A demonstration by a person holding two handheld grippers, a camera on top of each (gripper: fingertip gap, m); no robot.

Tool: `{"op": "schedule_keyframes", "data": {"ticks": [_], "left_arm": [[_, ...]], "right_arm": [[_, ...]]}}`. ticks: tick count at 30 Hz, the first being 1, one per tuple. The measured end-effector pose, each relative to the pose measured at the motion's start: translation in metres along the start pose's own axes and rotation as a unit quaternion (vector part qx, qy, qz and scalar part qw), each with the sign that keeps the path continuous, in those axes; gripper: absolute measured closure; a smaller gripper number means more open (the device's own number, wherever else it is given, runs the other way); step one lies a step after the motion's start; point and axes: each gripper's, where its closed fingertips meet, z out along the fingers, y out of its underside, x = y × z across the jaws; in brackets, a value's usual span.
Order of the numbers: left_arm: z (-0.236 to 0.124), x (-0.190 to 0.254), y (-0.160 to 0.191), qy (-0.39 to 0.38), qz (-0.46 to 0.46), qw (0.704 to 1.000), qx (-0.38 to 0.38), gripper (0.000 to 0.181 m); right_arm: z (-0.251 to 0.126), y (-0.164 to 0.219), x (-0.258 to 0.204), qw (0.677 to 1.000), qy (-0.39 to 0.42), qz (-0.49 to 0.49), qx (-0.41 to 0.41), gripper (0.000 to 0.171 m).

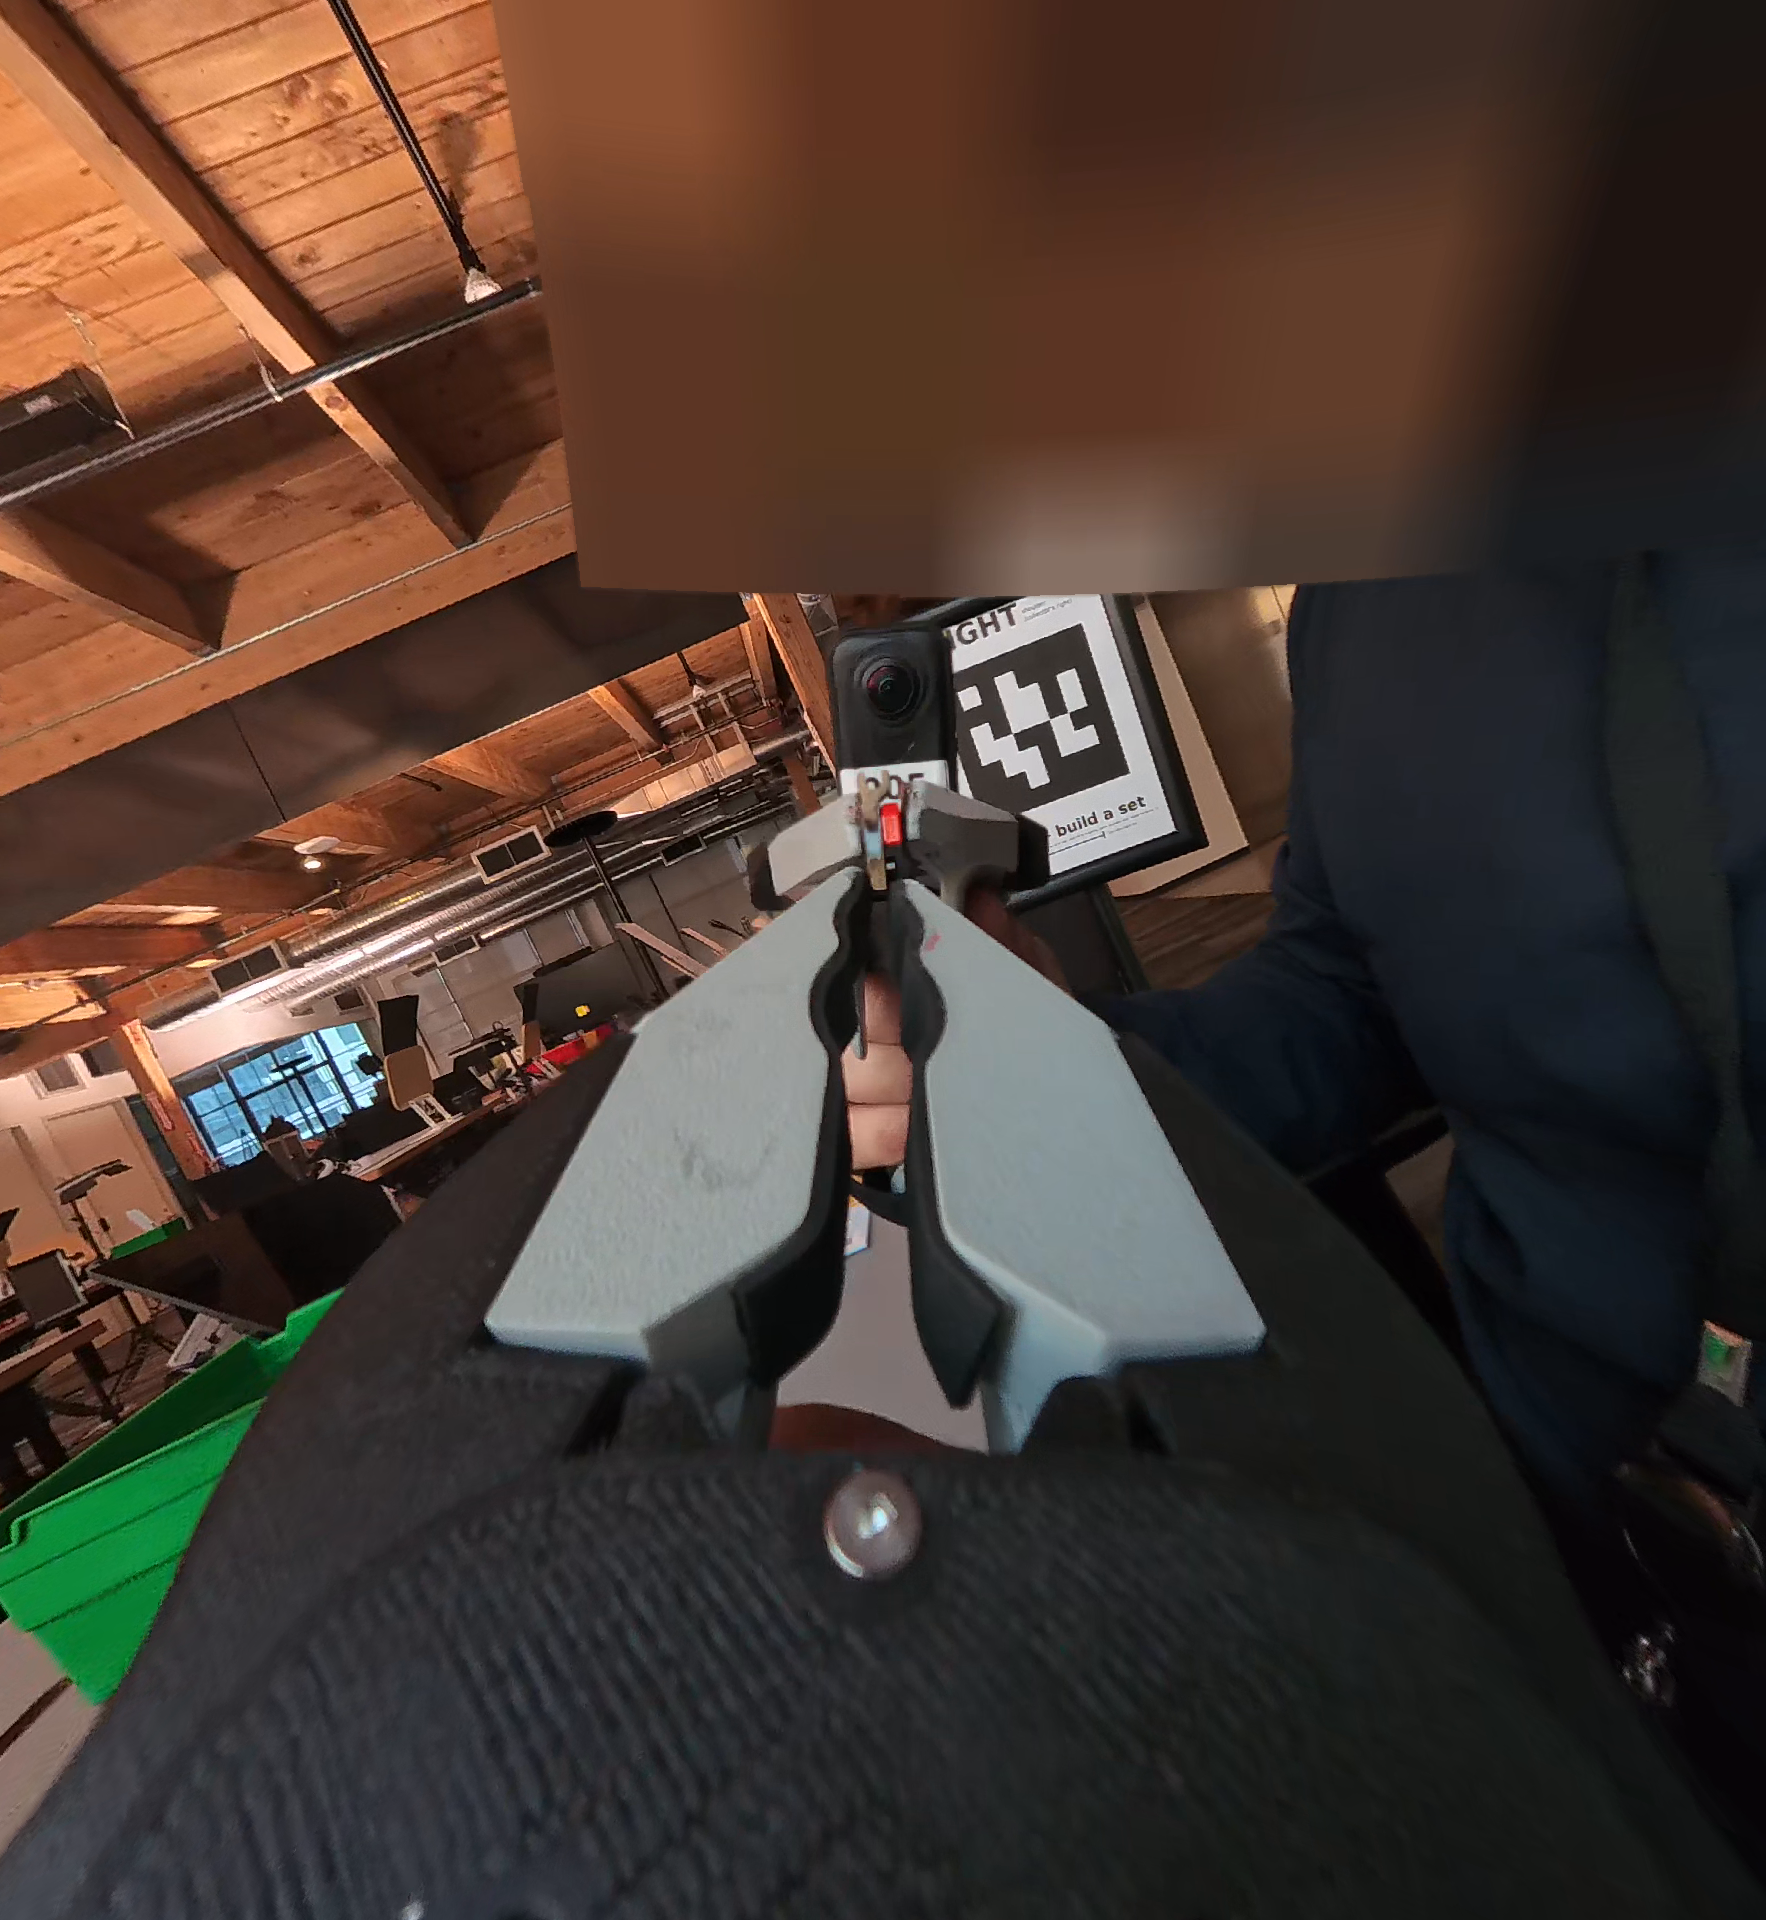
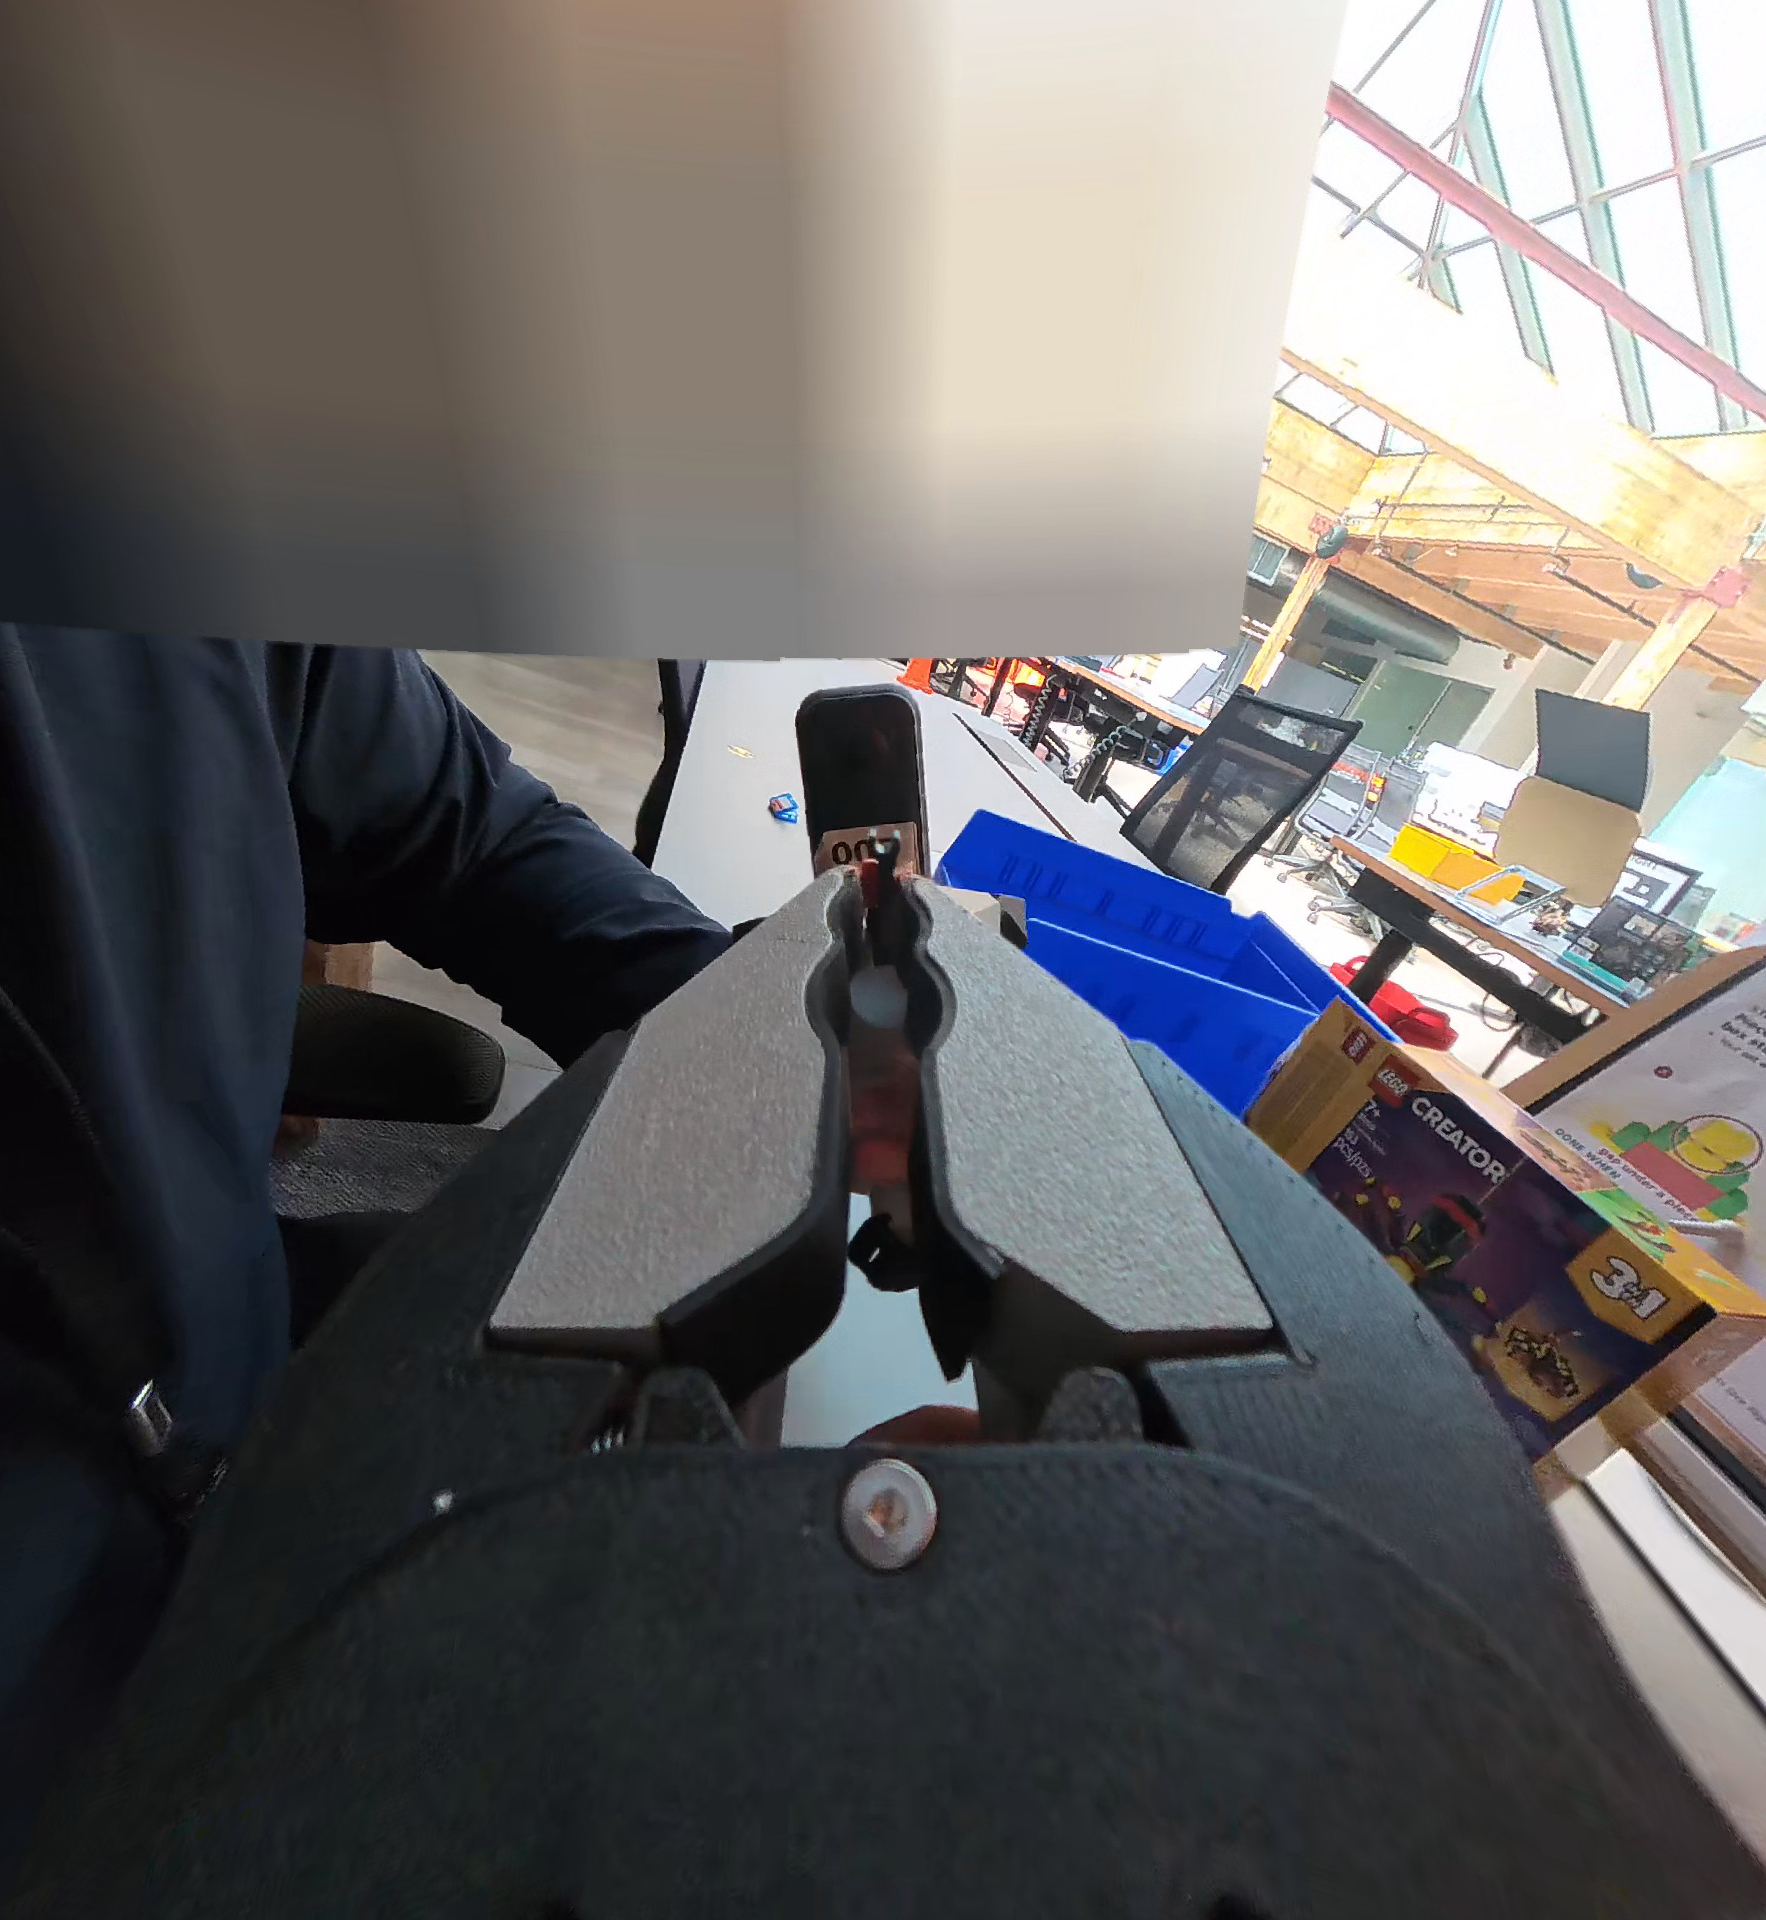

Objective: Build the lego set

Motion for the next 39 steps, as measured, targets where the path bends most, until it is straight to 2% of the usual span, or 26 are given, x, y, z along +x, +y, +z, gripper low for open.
{"op": "schedule_keyframes", "data": {"ticks": [3, 5, 6, 7, 9, 10, 12, 13, 17, 21, 23, 26, 33, 36, 39], "left_arm": [[-0.002, -0.006, 0.008, -0.003, -0.056, 0.998, -0.016, 0.180], [-0.006, -0.017, 0.019, -0.016, -0.114, 0.993, -0.035, 0.180], [-0.008, -0.023, 0.025, -0.023, -0.157, 0.986, -0.045, 0.180], [-0.010, -0.028, 0.033, -0.025, -0.225, 0.972, -0.061, 0.180], [-0.015, -0.040, 0.054, -0.046, -0.339, 0.934, -0.101, 0.180], [-0.017, -0.037, 0.062, -0.032, -0.380, 0.917, -0.118, 0.181], [-0.021, -0.037, 0.085, -0.050, -0.419, 0.891, -0.170, 0.181], [-0.022, -0.027, 0.097, -0.035, -0.454, 0.867, -0.202, 0.181], [-0.027, -0.001, 0.122, 0.000, -0.573, 0.781, -0.248, 0.181], [-0.033, 0.023, 0.133, 0.044, -0.631, 0.722, -0.280, 0.181], [-0.032, 0.027, 0.131, 0.056, -0.629, 0.720, -0.286, 0.181], [-0.033, 0.030, 0.132, 0.057, -0.627, 0.719, -0.294, 0.181], [-0.036, 0.023, 0.136, 0.042, -0.619, 0.725, -0.298, 0.180], [-0.044, 0.011, 0.144, 0.007, -0.591, 0.740, -0.321, 0.159], [-0.066, -0.008, 0.165, -0.062, -0.512, 0.760, -0.397, 0.157]], "right_arm": [[-0.003, 0.006, 0.007, 0.998, -0.002, 0.063, 0.020, 0.169], [-0.009, 0.018, 0.019, 0.994, 0.004, 0.109, 0.000, 0.167], [-0.016, 0.024, 0.028, 0.993, 0.014, 0.118, -0.021, 0.153], [-0.024, 0.029, 0.035, 0.992, 0.022, 0.117, -0.043, 0.145], [-0.043, 0.049, 0.040, 0.987, 0.013, 0.112, -0.114, 0.149], [-0.052, 0.063, 0.043, 0.982, 0.016, 0.111, -0.152, 0.148], [-0.069, 0.091, 0.047, 0.968, 0.035, 0.112, -0.220, 0.139], [-0.076, 0.102, 0.047, 0.963, 0.045, 0.110, -0.243, 0.134], [-0.079, 0.125, 0.029, 0.957, 0.032, 0.104, -0.269, 0.137], [-0.072, 0.138, 0.011, 0.950, 0.000, 0.051, -0.308, 0.142], [-0.064, 0.139, 0.002, 0.950, -0.021, 0.032, -0.311, 0.144], [-0.057, 0.140, -0.009, 0.947, -0.049, 0.008, -0.318, 0.165], [-0.060, 0.147, -0.004, 0.940, -0.014, 0.004, -0.341, 0.166], [-0.087, 0.173, 0.012, 0.915, 0.032, 0.069, -0.397, 0.166], [-0.127, 0.206, 0.027, 0.870, 0.082, 0.155, -0.461, 0.166]]}}
